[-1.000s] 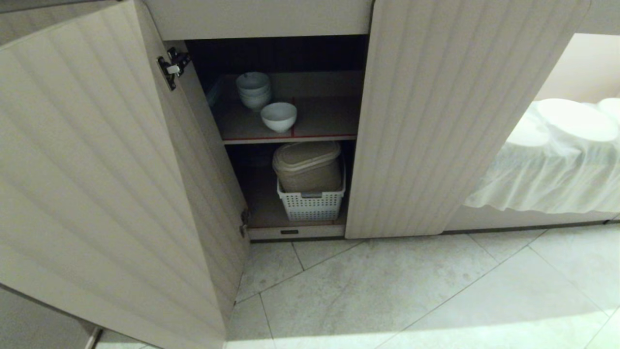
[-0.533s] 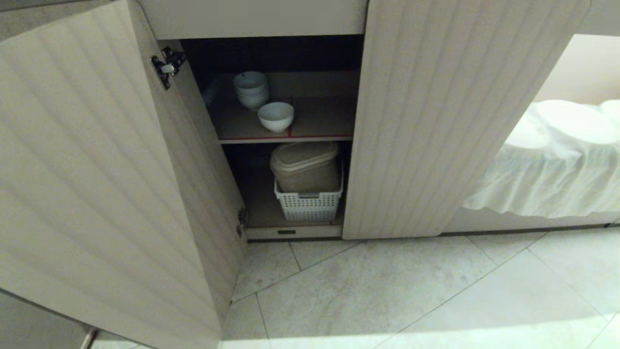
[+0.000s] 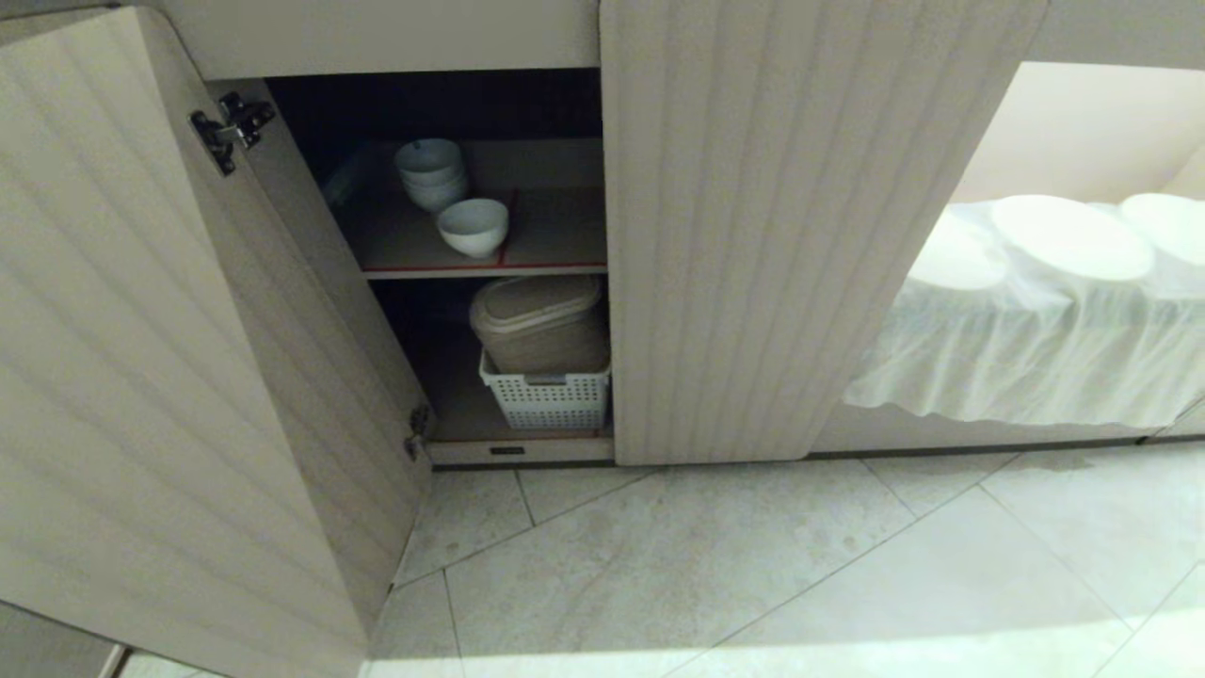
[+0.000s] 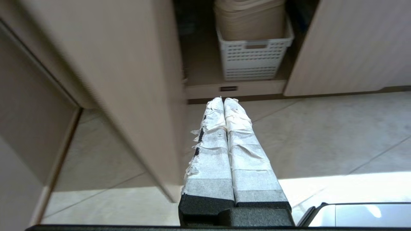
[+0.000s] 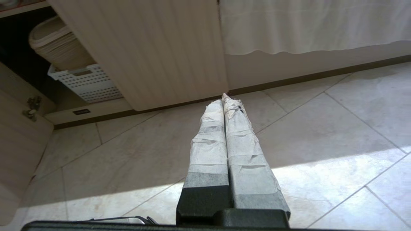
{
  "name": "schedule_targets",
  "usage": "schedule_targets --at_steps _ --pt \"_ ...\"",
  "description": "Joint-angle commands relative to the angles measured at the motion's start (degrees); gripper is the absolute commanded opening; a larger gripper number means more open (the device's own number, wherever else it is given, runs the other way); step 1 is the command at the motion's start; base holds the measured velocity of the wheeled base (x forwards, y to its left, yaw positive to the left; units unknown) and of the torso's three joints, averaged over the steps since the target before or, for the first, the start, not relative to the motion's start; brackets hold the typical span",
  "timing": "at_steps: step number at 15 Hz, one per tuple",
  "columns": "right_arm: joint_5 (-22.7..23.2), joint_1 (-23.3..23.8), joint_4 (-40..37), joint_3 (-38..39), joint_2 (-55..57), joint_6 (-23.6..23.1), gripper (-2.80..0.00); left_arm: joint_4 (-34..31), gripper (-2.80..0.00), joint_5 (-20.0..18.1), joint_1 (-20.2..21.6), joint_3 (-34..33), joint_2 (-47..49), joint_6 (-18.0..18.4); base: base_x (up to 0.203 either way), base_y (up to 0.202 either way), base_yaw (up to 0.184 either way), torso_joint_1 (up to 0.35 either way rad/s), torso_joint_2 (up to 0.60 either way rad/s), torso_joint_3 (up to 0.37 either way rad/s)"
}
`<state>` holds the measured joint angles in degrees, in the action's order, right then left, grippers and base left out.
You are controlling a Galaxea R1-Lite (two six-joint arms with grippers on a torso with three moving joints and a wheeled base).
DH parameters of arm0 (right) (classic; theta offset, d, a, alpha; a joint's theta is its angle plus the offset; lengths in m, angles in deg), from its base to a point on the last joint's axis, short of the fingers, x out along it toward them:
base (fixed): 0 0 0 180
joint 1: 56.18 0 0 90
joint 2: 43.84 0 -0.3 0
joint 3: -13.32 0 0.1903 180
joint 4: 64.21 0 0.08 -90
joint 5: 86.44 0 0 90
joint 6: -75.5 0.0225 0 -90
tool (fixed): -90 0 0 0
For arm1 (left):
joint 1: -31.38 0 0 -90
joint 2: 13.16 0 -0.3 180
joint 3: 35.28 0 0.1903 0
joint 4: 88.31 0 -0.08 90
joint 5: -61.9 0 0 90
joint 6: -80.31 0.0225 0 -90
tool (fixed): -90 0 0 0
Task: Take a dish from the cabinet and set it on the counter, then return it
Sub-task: Take the bowl from the cabinet
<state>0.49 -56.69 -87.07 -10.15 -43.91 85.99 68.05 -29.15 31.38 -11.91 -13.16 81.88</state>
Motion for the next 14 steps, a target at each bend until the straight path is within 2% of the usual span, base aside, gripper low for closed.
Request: schedule_targets --at_steps 1,7,14 --pt "-0.01 -0.02 0.02 0.01 0.07 0.06 -2.8 0.0 -2.8 -0.01 0.0 0.0 0.0 0.01 0.0 -0.197 0.003 0.002 0.01 -0.001" --pt "-0.01 -0.02 0.02 0.01 0.07 0.06 -2.8 0.0 -2.8 -0.01 0.0 0.0 0.0 -0.6 0.0 -0.166 0.0 0.001 0.0 0.003" --pt "-0.01 -0.02 0.02 -0.06 0.07 0.06 -2.8 0.0 -2.8 -0.01 0.0 0.0 0.0 -0.6 0.0 0.0 0.0 0.0 0.0 0.0"
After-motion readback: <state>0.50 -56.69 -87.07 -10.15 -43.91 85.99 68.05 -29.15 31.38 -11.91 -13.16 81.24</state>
